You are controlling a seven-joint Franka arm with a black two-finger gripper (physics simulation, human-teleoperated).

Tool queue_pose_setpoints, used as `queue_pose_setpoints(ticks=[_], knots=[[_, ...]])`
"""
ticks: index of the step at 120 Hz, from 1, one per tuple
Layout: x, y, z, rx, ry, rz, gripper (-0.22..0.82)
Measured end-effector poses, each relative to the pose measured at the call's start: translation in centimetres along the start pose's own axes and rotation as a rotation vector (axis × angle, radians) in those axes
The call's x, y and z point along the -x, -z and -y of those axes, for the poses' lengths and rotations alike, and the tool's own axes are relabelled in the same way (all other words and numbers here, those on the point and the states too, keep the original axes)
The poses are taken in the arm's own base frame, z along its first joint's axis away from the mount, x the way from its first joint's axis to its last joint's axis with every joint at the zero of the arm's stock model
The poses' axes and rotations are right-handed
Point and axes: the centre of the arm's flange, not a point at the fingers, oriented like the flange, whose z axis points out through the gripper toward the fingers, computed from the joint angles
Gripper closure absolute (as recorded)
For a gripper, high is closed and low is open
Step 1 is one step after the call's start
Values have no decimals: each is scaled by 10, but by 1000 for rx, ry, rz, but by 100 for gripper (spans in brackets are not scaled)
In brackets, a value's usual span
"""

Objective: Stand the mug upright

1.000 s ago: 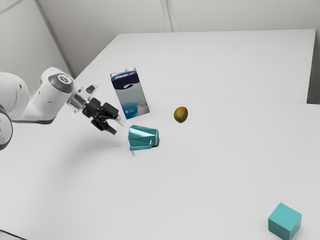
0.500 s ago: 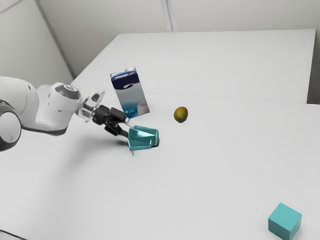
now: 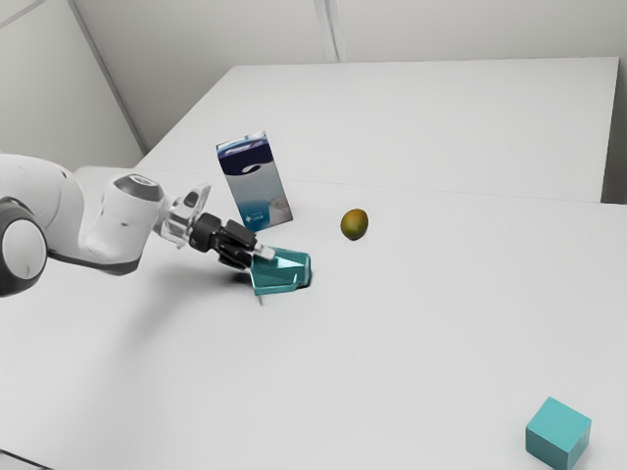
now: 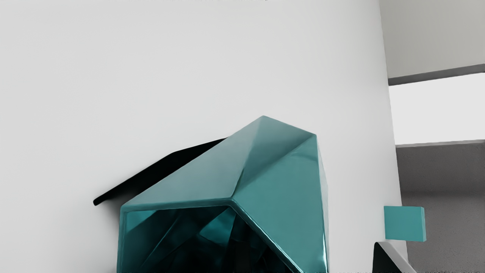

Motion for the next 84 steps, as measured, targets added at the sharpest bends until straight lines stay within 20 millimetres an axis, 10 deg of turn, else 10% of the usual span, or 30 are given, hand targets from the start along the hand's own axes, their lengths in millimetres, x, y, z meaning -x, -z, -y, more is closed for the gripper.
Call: queue_pose_setpoints(ticks=[47,84], knots=[[0,-5,-5,35,-45,8,68],[-2,-2,-8,33,-76,1,75]])
